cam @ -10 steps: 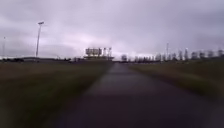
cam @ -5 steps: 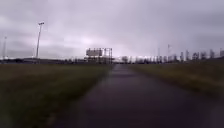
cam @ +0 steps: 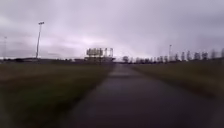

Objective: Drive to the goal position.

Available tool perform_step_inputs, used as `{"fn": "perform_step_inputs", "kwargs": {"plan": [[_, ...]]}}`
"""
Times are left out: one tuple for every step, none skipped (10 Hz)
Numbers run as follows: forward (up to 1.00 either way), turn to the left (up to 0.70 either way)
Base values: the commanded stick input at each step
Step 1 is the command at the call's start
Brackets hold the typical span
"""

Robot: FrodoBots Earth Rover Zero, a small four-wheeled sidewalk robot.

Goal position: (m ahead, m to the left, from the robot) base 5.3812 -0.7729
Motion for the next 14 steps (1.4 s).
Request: {"fn": "perform_step_inputs", "kwargs": {"plan": [[1.00,0.00],[1.00,0.00],[1.00,0.00],[1.00,0.00],[1.00,0.00],[1.00,0.00],[1.00,-0.04],[1.00,-0.10],[1.00,-0.15],[1.00,-0.24],[1.00,-0.34],[1.00,-0.40],[1.00,-0.40],[1.00,-0.40]]}}
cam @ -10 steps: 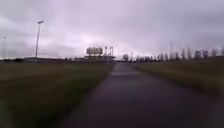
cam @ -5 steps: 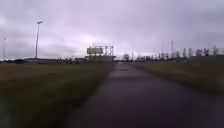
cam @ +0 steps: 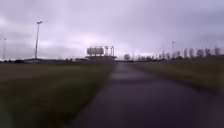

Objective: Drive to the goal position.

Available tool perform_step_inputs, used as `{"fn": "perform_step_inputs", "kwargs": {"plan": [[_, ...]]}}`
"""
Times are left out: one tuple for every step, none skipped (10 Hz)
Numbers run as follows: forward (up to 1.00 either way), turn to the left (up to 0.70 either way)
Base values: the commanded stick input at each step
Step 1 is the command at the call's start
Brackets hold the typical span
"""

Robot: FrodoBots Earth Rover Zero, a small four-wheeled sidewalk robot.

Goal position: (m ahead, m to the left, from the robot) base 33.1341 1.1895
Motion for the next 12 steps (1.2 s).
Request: {"fn": "perform_step_inputs", "kwargs": {"plan": [[1.00,-0.40],[1.00,-0.37],[1.00,-0.31],[1.00,-0.23],[1.00,-0.10],[1.00,0.00],[1.00,0.00],[1.00,0.00],[1.00,0.00],[1.00,0.00],[1.00,0.00],[1.00,0.00]]}}
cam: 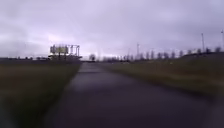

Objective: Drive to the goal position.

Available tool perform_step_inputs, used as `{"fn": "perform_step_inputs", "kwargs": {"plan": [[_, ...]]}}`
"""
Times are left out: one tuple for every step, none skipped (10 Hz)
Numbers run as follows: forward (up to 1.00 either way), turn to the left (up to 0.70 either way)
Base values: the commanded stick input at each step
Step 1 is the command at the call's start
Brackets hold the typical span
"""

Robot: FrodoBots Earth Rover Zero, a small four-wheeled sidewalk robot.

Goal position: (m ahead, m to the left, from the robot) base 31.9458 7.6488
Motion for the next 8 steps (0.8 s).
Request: {"fn": "perform_step_inputs", "kwargs": {"plan": [[1.00,0.00],[1.00,0.00],[1.00,0.00],[1.00,0.00],[1.00,0.00],[1.00,0.00],[1.00,0.00],[1.00,0.00]]}}
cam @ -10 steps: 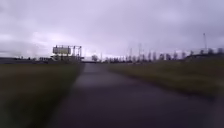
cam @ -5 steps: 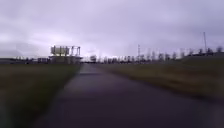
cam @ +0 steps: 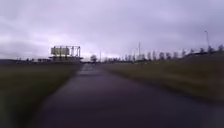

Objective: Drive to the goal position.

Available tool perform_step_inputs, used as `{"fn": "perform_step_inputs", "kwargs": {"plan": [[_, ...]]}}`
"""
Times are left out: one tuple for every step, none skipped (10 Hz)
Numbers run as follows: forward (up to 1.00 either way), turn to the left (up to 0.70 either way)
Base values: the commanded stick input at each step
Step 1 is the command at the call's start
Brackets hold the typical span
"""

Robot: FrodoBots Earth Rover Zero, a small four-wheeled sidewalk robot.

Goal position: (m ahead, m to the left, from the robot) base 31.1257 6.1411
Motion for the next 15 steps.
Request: {"fn": "perform_step_inputs", "kwargs": {"plan": [[1.00,0.00],[1.00,0.00],[1.00,0.00],[1.00,0.00],[1.00,0.00],[1.00,0.00],[1.00,0.00],[1.00,0.00],[1.00,0.00],[1.00,0.10],[1.00,0.28],[1.00,0.34],[1.00,0.15],[1.00,0.09],[1.00,0.27]]}}
